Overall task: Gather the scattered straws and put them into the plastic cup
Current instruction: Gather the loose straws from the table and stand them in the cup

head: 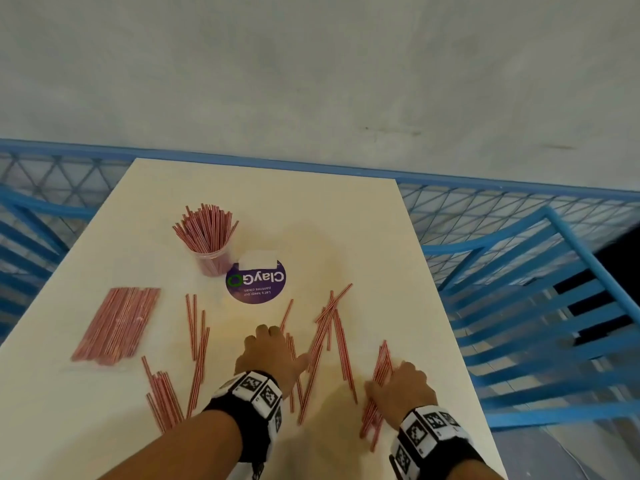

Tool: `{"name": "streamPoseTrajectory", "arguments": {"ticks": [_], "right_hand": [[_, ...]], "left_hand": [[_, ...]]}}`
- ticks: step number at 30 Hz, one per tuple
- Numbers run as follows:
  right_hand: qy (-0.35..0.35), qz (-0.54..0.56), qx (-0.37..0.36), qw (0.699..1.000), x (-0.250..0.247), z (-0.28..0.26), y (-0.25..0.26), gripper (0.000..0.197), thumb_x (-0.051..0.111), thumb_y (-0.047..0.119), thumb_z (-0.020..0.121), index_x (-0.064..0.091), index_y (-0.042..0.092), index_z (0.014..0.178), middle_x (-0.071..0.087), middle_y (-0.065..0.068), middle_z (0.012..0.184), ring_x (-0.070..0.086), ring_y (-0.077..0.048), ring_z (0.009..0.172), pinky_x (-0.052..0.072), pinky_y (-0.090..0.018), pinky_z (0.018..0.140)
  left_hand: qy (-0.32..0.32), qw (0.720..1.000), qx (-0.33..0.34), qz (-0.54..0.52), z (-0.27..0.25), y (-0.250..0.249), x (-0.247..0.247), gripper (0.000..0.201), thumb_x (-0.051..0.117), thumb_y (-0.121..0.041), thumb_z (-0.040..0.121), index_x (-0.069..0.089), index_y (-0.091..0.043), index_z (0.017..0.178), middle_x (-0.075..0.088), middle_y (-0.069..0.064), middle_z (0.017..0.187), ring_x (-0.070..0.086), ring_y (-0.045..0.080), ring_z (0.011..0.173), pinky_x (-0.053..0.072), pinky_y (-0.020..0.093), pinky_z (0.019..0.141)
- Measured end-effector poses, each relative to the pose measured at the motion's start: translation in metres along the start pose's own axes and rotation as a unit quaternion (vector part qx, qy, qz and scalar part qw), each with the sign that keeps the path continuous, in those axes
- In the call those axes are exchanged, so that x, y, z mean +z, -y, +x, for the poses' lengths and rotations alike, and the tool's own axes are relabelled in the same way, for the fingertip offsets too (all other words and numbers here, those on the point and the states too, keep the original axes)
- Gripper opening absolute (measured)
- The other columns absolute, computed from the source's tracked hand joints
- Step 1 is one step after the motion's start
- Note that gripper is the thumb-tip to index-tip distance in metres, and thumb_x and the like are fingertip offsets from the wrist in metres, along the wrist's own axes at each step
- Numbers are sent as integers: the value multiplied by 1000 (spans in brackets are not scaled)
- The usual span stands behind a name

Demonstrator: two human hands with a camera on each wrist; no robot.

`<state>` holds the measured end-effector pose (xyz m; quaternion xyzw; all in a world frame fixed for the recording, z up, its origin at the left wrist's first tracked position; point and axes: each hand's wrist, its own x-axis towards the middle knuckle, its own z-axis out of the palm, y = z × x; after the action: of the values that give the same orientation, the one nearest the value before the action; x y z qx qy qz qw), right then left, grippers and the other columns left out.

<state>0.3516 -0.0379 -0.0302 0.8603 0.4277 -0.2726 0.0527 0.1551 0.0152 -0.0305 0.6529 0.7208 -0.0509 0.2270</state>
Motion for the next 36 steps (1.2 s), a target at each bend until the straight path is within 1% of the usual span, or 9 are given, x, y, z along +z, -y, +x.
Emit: {"name": "streamPoseTrajectory", "arguments": {"ticks": [5,8,11,15,19,21,25,31,36], "right_hand": [[-7,-3,-64,998,2,10,18,43,52,38,88,42,10,119,49,-8,120,56,-25,108,46,-32,87],[-13,-1,-76,997,4,19,26,31,48,27,90,45,10,116,51,-9,119,57,-27,106,45,-32,85],[-8,7,-92,996,8,26,31,26,42,21,91,48,12,115,53,-9,116,58,-28,104,46,-32,84],[-10,21,-116,993,7,26,33,26,43,28,92,49,12,112,54,-8,114,57,-25,101,46,-32,84],[-5,15,-99,995,10,19,31,49,51,52,86,44,12,114,49,-6,115,54,-26,106,49,-37,88],[-7,3,-93,996,12,19,33,46,52,48,86,44,13,115,49,-6,116,54,-25,107,50,-37,89],[-12,3,-103,995,16,26,40,28,45,34,92,47,13,111,53,-6,115,55,-24,107,49,-35,90],[0,9,-87,996,21,35,51,18,46,22,90,51,12,104,58,-6,111,58,-24,102,51,-33,84],[3,24,-67,997,21,39,57,19,45,22,89,55,12,101,60,-7,109,60,-25,99,51,-32,80]], "left_hand": [[-5,999,-46,13,12,-14,11,85,56,-71,75,40,-10,131,41,6,129,44,24,119,47,38,93],[-10,998,-48,43,15,-20,17,87,52,-76,73,42,-10,130,42,7,127,44,25,117,45,38,90],[-10,999,-21,40,15,-27,21,72,50,-65,81,44,-11,129,42,6,129,42,25,119,44,38,92],[-16,1000,12,22,18,-21,20,42,49,-35,90,49,-13,126,44,5,126,45,24,115,45,35,90],[-16,1000,9,13,18,-18,16,42,45,-39,92,49,-12,123,45,6,125,46,24,114,46,36,89],[-6,1000,0,13,19,-22,17,40,47,-35,92,48,-11,124,45,7,126,47,25,115,46,35,90],[22,999,-22,27,26,-27,15,35,46,-17,93,47,-6,126,46,10,129,47,27,119,45,35,94],[79,995,-64,11,43,-30,12,40,52,-20,89,49,-6,126,48,11,130,47,28,122,44,35,100],[84,994,-47,56,44,-32,18,37,44,-18,95,46,-5,129,47,12,133,46,28,124,42,35,100]]}}
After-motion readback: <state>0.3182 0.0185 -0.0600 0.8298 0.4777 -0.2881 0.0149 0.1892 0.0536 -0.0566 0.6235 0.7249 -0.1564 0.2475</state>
